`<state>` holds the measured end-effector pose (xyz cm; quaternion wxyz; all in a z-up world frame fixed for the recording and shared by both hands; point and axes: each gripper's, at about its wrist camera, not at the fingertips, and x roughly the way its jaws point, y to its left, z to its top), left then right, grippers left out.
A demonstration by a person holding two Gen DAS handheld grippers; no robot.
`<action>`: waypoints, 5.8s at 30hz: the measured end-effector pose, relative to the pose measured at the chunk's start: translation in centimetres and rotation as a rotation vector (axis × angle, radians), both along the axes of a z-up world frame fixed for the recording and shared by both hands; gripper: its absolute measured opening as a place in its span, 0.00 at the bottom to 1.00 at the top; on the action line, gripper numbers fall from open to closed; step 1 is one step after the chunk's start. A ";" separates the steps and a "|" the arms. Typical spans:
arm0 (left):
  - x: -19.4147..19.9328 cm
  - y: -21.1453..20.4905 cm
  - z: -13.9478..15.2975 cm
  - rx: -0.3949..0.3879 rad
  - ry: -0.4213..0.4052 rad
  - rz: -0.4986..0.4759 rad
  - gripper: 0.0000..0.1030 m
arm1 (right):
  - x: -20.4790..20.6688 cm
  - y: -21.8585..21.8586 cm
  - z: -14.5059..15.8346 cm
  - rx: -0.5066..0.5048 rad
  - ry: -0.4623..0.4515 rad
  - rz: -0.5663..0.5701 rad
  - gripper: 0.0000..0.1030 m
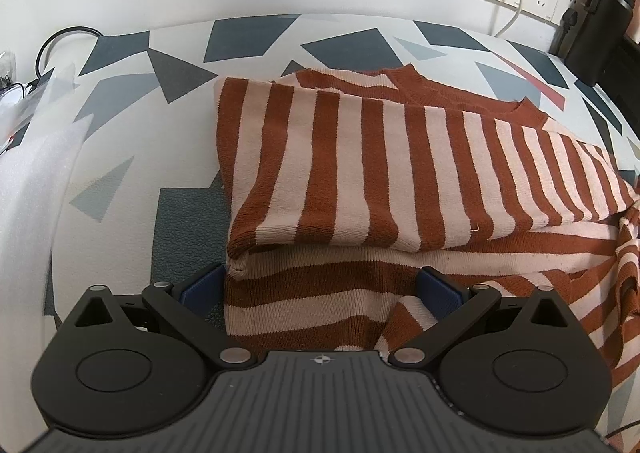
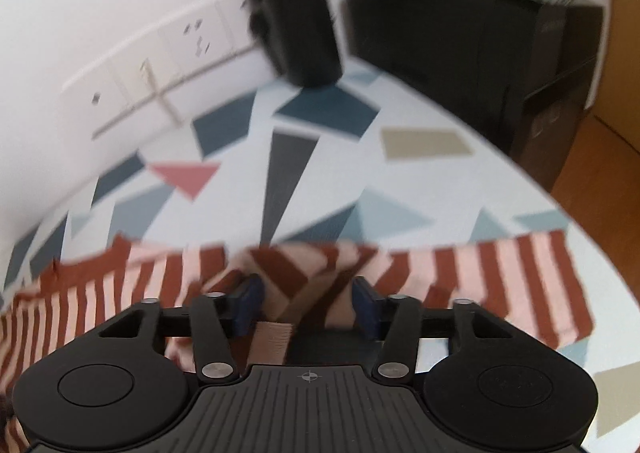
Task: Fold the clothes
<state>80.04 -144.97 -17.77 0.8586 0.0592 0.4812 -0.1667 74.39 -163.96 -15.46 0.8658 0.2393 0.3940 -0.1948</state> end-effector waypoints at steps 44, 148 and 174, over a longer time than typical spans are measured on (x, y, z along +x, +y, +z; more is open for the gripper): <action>3.1 0.2 0.7 -0.015 -0.043 0.103 0.99 | 4.1 -2.5 0.6 -0.017 -0.099 -0.073 0.35; 3.1 4.0 0.4 -0.045 -0.026 0.176 0.99 | 7.4 14.4 3.2 0.151 -0.087 0.573 0.04; 1.6 -1.7 5.8 -0.219 -0.159 -0.260 0.93 | 2.3 4.7 2.2 0.004 -0.034 0.101 0.37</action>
